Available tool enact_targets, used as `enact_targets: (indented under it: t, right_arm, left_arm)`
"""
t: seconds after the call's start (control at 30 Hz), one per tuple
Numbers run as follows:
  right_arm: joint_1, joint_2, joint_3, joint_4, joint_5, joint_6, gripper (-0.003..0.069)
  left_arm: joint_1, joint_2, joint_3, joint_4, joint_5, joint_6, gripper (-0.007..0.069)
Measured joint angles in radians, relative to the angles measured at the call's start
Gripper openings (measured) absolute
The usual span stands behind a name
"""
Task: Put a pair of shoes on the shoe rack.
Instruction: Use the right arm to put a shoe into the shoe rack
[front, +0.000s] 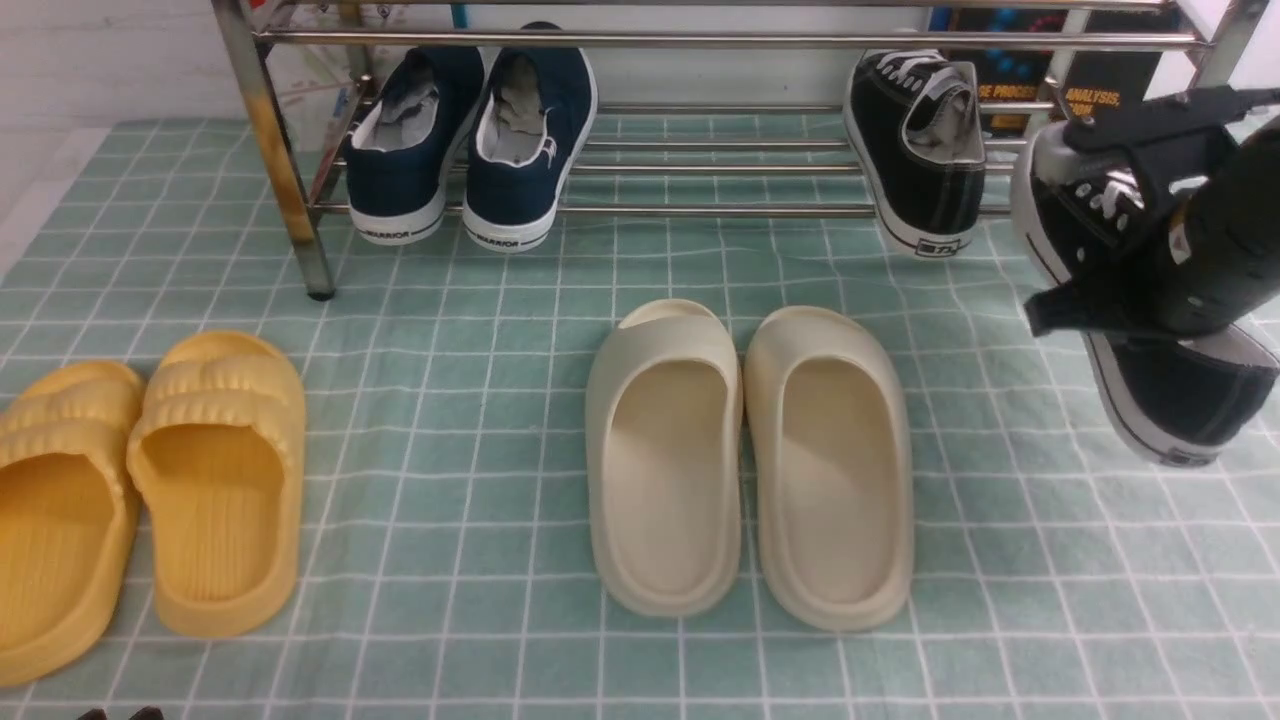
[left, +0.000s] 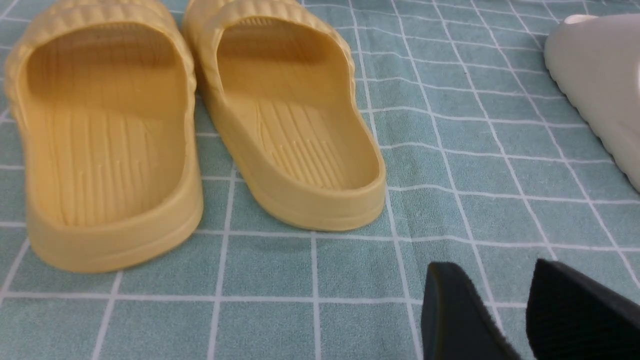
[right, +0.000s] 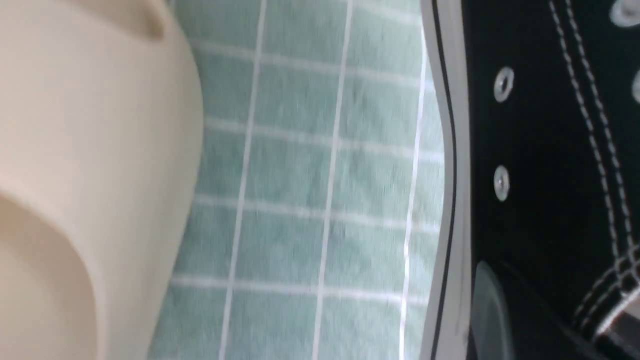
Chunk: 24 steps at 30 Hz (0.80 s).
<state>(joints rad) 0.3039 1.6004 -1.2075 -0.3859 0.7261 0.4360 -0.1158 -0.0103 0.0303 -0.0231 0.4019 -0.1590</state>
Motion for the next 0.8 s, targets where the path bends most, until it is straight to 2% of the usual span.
enact_targets:
  t: [0.53,0.8]
  right_arm:
    - [-0.056,0.366,-0.414,-0.050,-0.027,0.000,0.0010]
    - [-0.064,0.507,-0.576,-0.134,-0.027,-0.016,0.0010]
  left_arm:
    - [0.000,0.000,0.000,0.000,0.000,0.000,0.0238]
    - [0.000,0.000,0.000,0.000,0.000,0.000,0.0238]
